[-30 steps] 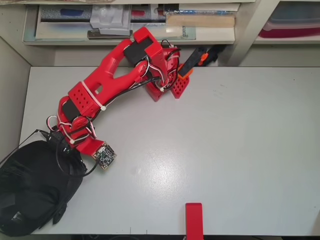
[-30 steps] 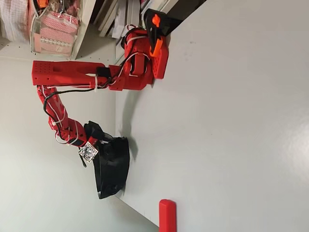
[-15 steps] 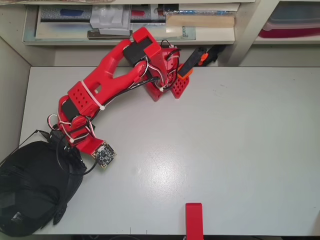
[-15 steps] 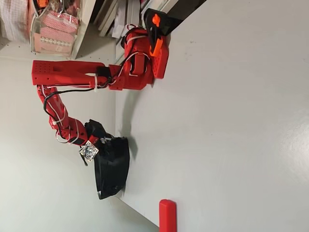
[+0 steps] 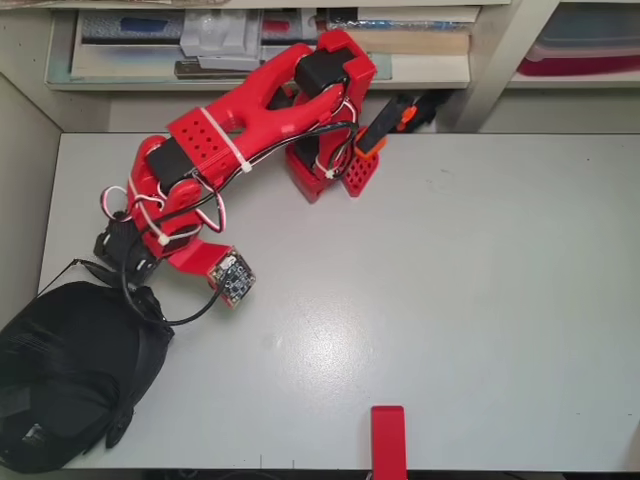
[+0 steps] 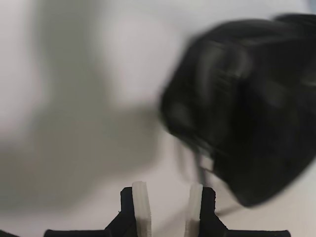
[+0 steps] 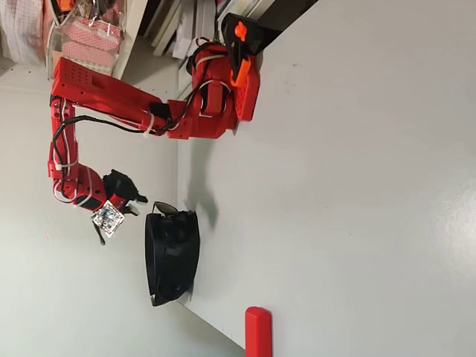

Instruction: Place Meta Rayban sunglasses on black head mold for quality assessment

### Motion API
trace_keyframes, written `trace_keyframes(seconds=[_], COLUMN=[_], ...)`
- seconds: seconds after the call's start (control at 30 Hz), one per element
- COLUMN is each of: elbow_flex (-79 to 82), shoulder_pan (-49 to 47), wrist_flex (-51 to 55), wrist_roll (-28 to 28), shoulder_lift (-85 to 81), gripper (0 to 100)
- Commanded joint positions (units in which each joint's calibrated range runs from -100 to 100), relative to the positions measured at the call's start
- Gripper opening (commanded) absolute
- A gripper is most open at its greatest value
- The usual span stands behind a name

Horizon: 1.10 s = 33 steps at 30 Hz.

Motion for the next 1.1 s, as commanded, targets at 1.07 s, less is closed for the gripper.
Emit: trace_keyframes(seconds=[1.07], elbow_flex=[-0.39], shoulder_pan=[5.07], wrist_flex=[-10.29], wrist_roll=[-67.86], shoulder_lift=[8.66], gripper=[65])
